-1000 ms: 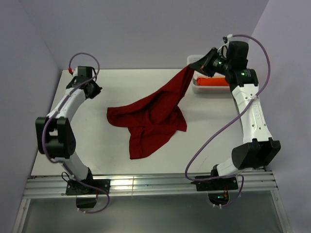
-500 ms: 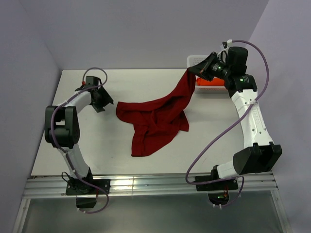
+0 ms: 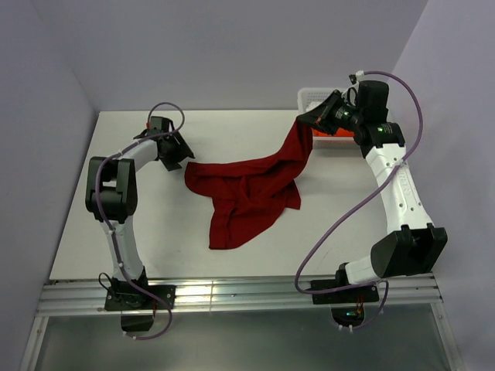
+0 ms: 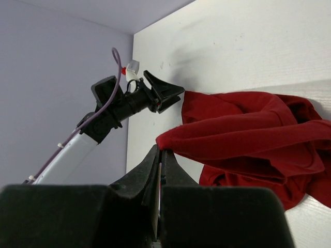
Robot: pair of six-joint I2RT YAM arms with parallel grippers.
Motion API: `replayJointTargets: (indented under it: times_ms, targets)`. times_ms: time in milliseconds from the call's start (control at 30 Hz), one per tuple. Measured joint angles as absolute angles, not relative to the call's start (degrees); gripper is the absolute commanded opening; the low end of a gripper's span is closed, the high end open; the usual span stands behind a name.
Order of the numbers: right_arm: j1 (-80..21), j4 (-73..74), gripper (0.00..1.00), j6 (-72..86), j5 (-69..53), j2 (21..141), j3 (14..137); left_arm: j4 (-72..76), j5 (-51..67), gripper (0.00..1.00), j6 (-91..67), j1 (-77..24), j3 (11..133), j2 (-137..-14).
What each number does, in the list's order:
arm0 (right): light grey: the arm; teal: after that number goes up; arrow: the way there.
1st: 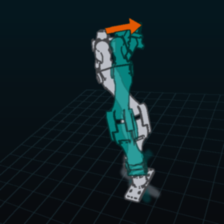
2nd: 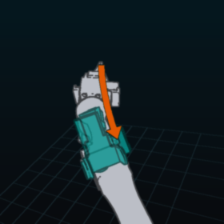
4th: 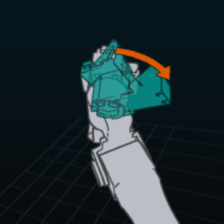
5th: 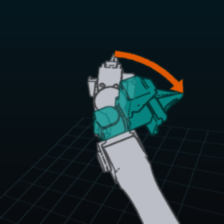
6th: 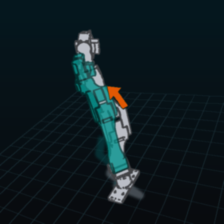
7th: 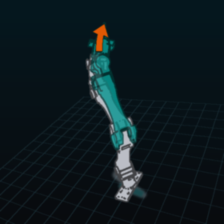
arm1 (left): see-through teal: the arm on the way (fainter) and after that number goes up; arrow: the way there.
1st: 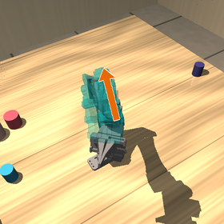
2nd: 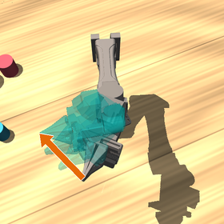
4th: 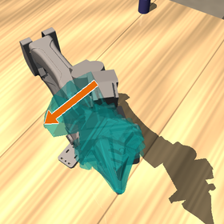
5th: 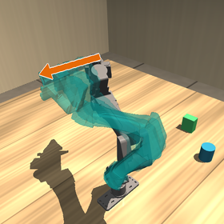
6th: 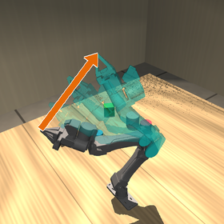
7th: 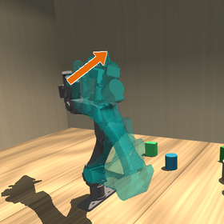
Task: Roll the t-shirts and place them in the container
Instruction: Flatten the tshirt
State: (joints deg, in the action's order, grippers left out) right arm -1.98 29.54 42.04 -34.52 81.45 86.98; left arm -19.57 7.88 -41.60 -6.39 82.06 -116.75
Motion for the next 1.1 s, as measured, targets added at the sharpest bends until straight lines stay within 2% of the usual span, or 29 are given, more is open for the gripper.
replayJointTargets:
  times_ms: [200, 433, 667, 767, 867, 900, 1067, 1100]
  targets:
    - [-2.0, 29.5, 0.0, 41.9, -35.2, 81.4, 87.0, -22.6, 5.7, 0.64, -40.0, -7.7, 89.3, -121.6]
    - [-2.0, 29.4, 0.0, 41.9, -35.6, 81.4, 86.9, -28.8, -1.8, 0.55, -37.5, -12.3, 95.7, -125.2]
    - [-2.0, 28.9, 0.0, 42.1, -35.9, 80.8, 85.8, -29.8, -6.0, 0.55, -36.8, -14.1, 95.3, -124.9]
    - [-2.0, 28.7, 0.0, 42.2, -35.9, 80.4, 85.4, -30.1, -7.0, 0.46, -36.9, -14.1, 94.8, -124.7]
    - [-2.0, 28.6, 0.0, 42.2, -36.1, 80.2, 85.1, -31.0, -8.5, 0.32, -37.0, -14.1, 94.8, -124.7]
    - [-2.0, 28.6, 0.0, 42.2, -36.1, 80.2, 85.0, -31.3, -8.9, 0.24, -37.0, -14.1, 94.8, -124.7]
    - [-2.0, 28.6, 0.0, 42.3, -36.1, 79.9, 85.0, -31.9, -10.0, 0.15, -37.1, -14.0, 94.6, -124.7]
    - [-2.0, 28.6, 0.0, 42.4, -36.1, 79.8, 85.0, -31.9, -10.0, 0.02, -37.0, -13.9, 94.6, -124.7]
